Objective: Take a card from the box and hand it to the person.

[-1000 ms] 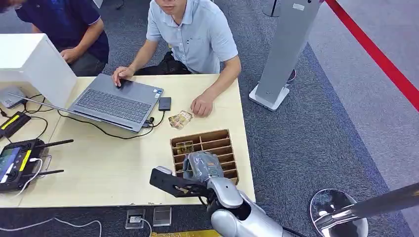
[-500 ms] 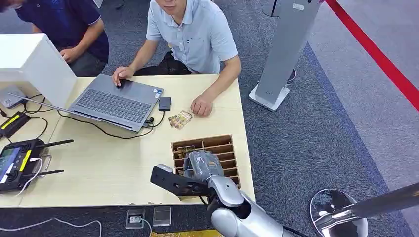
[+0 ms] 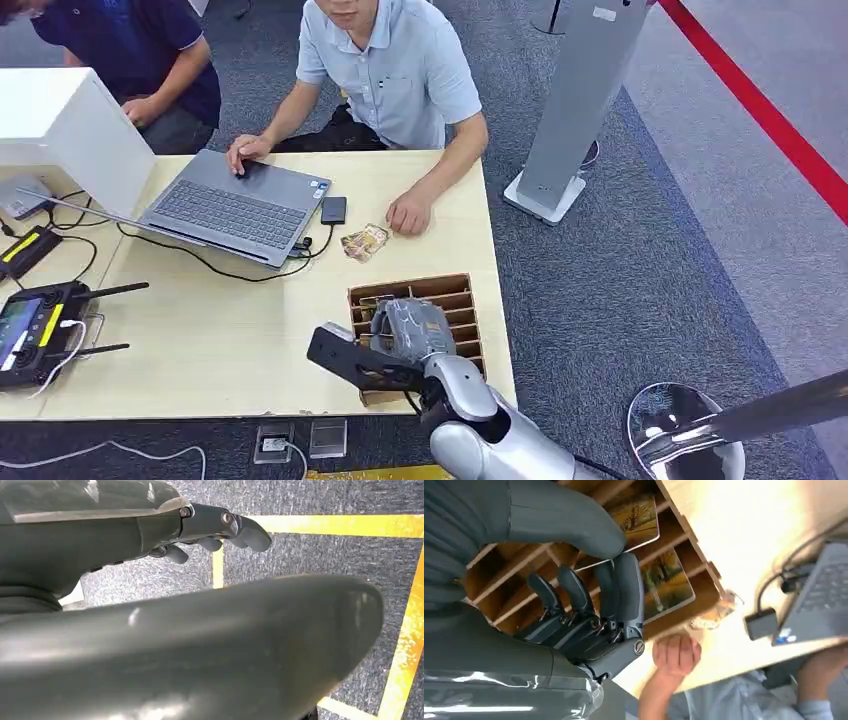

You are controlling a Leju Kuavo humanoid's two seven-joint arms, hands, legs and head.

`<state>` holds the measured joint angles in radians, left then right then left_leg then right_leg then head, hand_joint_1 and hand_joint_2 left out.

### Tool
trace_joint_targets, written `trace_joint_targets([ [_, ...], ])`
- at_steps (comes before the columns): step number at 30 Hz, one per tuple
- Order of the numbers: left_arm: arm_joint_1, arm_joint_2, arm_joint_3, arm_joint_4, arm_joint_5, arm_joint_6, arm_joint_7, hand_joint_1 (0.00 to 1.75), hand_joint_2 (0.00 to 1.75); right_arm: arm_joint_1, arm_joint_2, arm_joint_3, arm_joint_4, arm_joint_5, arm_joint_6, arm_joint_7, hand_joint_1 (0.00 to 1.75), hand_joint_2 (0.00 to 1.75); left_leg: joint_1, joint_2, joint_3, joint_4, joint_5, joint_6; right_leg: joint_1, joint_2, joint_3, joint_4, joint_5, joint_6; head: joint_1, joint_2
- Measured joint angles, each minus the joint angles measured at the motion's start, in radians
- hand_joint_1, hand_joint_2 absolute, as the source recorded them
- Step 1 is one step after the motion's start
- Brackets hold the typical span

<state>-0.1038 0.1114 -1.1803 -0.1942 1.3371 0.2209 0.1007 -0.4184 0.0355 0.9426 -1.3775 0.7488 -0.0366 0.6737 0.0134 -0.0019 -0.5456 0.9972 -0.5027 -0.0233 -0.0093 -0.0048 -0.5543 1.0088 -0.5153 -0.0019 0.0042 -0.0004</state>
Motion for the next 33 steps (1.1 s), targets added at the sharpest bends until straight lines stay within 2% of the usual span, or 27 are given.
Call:
trace_joint_targets([
  [13,0.001,0.000,0.000,0.000,0.000,-0.012,-0.011,0.00,0.00,-0.010,-0.051,-0.015,-0.141,0.068,-0.171,-0.148,1.50,1.75,0.000,0.000,0.000,0.000,0.000,0.000,0.000,0.000,0.000,0.000,0.000,0.000,0.000,0.000],
  [23,0.000,0.000,0.000,0.000,-0.002,-0.012,-0.014,0.00,0.00,-0.028,-0.092,-0.037,-0.254,0.060,-0.166,-0.155,1.50,1.75,0.000,0.000,0.000,0.000,0.000,0.000,0.000,0.000,0.000,0.000,0.000,0.000,0.000,0.000],
  [28,-0.001,0.000,0.000,0.000,-0.015,-0.014,-0.017,0.00,0.00,-0.095,-0.077,-0.028,-0.202,0.042,-0.162,-0.201,1.50,1.75,0.000,0.000,0.000,0.000,0.000,0.000,0.000,0.000,0.001,0.000,0.000,0.000,-0.001,0.000],
  [33,-0.006,0.000,0.000,0.000,-0.031,-0.024,-0.030,0.00,0.00,-0.215,-0.007,-0.012,-0.010,0.010,-0.184,-0.314,1.50,1.75,0.000,0.000,0.000,0.000,0.000,0.000,0.000,-0.001,0.001,0.001,0.000,0.000,0.001,0.000],
])
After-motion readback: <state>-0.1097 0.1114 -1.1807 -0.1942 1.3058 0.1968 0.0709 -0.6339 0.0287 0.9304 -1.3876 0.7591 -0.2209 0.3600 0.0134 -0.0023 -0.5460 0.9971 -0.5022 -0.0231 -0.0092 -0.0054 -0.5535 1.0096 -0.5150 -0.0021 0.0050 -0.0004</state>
